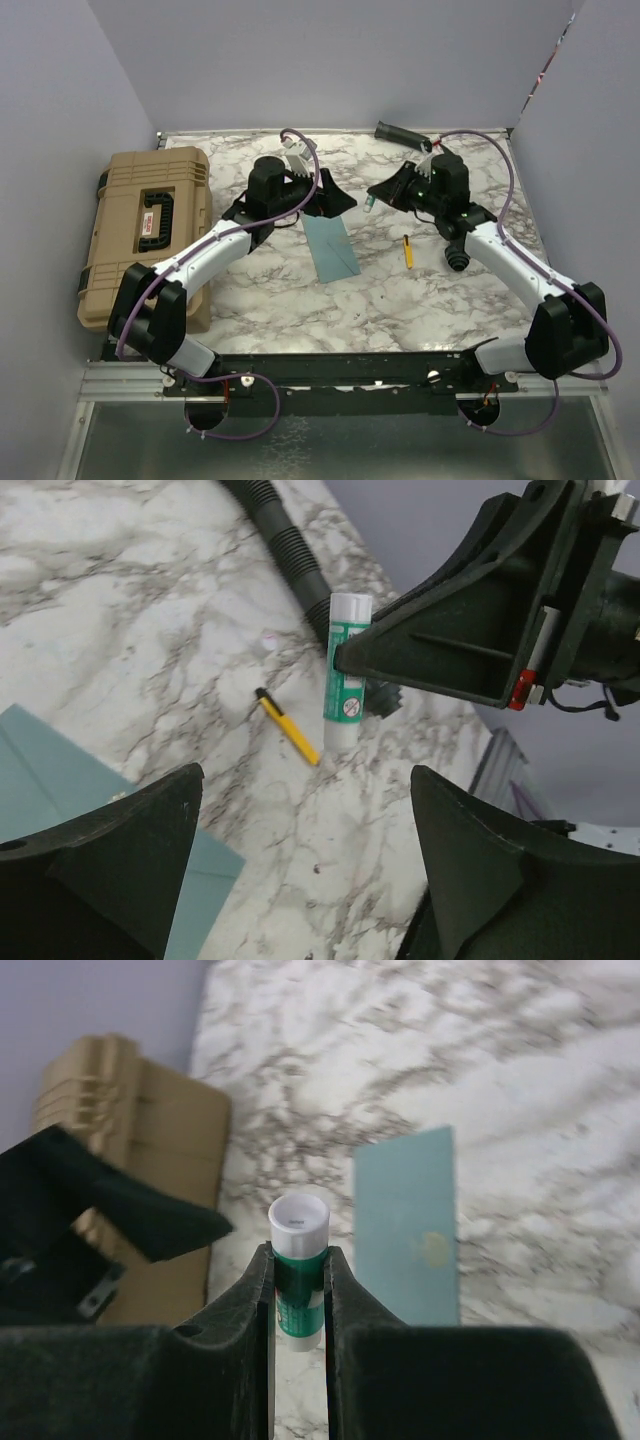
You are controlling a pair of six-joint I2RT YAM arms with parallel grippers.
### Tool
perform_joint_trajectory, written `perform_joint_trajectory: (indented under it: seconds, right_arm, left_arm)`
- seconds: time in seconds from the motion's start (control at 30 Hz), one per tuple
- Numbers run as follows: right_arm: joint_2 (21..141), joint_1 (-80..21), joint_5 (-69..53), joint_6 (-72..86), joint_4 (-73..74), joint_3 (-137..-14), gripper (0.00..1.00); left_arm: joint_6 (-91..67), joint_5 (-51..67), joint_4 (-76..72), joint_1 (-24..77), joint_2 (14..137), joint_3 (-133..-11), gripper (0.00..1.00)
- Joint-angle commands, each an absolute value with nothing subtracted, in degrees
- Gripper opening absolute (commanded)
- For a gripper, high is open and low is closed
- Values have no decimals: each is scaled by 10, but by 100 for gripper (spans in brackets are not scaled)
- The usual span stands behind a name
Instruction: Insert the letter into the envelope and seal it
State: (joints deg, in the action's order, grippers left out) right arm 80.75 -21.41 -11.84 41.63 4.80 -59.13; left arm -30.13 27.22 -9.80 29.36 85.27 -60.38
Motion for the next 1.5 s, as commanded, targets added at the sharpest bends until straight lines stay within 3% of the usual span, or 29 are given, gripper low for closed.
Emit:
perform_joint_trajectory:
  seconds: [0.0, 0.2, 0.37, 0.67, 0.83, 0.93, 1.07, 1.37, 1.47]
  right_arm:
    - [772, -214, -301, 340, -113, -574, 1]
    - [758, -214, -360, 372, -152, -595, 1]
    - [757, -214, -373, 379, -148, -606, 0]
    - [754, -214, -383, 425, -183, -597, 0]
    - [747, -213, -346, 444, -185, -588, 0]
    - [751, -213, -352, 454, -192, -587, 0]
    - [754, -213, -375, 449, -201, -588, 1]
    - [778, -213, -444, 387, -150, -614, 1]
    - [778, -212, -448, 384, -148, -615, 0]
  left_arm:
    - [-402, 370, -237, 294, 869, -628, 83]
    - [-440, 389, -280, 294, 883, -647, 58]
    - [-457, 413, -317, 297, 885, -637, 49]
    - [-441, 438, -319, 298, 881, -612, 40]
    - [-434, 440, -319, 298, 866, -598, 55]
    - [-433, 443, -320, 298, 864, -596, 55]
    - [-435, 444, -322, 298, 868, -597, 37]
    - [-451, 442, -328, 298, 882, -613, 34]
    - [-450, 450, -330, 298, 883, -613, 20]
